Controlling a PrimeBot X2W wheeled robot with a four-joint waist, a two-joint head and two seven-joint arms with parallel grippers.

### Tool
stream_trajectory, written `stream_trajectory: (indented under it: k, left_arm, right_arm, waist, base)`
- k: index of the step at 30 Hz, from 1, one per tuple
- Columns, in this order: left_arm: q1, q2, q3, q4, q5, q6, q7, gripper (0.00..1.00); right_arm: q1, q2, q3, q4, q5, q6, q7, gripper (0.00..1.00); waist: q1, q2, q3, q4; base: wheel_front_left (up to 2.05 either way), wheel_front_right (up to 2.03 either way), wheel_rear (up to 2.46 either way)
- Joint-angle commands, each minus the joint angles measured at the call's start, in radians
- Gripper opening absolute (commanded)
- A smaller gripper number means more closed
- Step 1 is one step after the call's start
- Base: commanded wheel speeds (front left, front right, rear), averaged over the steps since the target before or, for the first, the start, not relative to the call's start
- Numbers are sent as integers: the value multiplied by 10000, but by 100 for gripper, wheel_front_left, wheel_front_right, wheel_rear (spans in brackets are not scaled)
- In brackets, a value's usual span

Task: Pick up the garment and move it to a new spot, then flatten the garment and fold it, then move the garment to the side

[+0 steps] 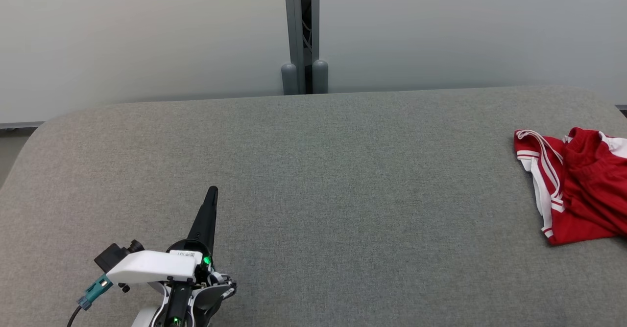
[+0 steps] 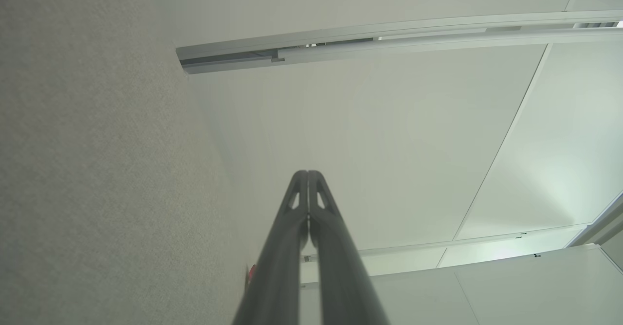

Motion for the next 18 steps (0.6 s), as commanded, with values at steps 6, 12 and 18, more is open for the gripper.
stream_trajectory:
  k: [6,12,18]
  left_arm:
    - [-94,55,6,5,18,-42,17,0]
    - [-94,55,3,4,16,-42,15,0]
    - [-94,55,3,3,14,-42,14,0]
  right_arm:
    - [48,-69,-24,-50,34,0,49,0]
    - [48,-69,-24,-49,35,0,49,0]
    - [49,-69,-23,-49,35,0,48,0]
  waist:
    - [0,-1,-1,0]
    - [0,-1,-1,0]
    - [0,-1,-1,0]
  base:
    - [0,0,0]
    - [0,0,0]
    - [0,0,0]
